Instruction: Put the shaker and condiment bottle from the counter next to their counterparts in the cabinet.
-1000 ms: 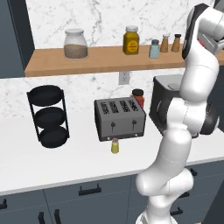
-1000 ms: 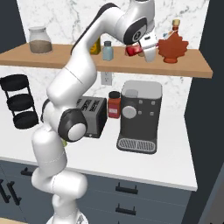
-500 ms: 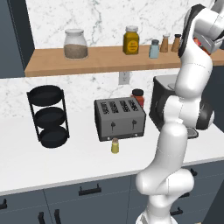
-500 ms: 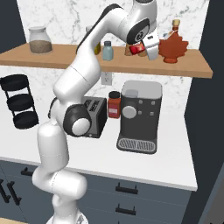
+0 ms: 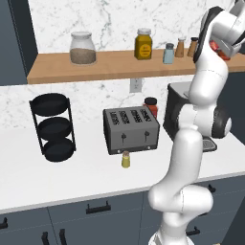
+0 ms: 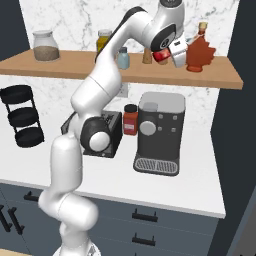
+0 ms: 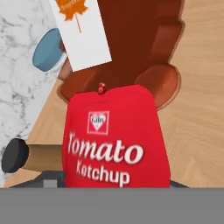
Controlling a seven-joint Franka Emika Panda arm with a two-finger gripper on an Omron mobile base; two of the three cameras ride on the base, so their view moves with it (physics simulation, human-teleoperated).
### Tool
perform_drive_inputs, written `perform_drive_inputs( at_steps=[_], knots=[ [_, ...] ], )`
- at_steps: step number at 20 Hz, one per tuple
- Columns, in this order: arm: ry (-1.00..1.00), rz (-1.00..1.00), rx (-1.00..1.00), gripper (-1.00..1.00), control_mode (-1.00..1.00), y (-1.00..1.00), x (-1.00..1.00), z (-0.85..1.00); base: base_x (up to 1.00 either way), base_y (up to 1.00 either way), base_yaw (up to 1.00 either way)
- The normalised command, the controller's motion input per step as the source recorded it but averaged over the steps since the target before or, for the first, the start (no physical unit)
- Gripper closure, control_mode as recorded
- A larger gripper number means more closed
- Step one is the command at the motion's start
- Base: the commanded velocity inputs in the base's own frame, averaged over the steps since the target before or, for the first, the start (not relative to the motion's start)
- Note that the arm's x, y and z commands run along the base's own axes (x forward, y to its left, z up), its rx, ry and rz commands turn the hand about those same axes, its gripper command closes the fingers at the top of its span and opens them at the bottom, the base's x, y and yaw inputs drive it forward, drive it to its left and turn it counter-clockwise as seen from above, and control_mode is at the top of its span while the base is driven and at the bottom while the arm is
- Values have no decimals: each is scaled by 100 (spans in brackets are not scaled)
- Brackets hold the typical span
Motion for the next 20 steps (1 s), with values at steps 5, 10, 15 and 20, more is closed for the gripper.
perform_drive_inputs(
  at_steps=[5,10,15,20],
  knots=[
    [0,3,0,100,-100,-15,23,2,0,0,0],
    [0,3,-1,-100,-100,-3,17,0,0,0,0],
    [0,3,-1,-100,-100,0,8,0,0,0,0],
    [0,3,0,-100,-100,0,0,0,0,0,0]
  ],
)
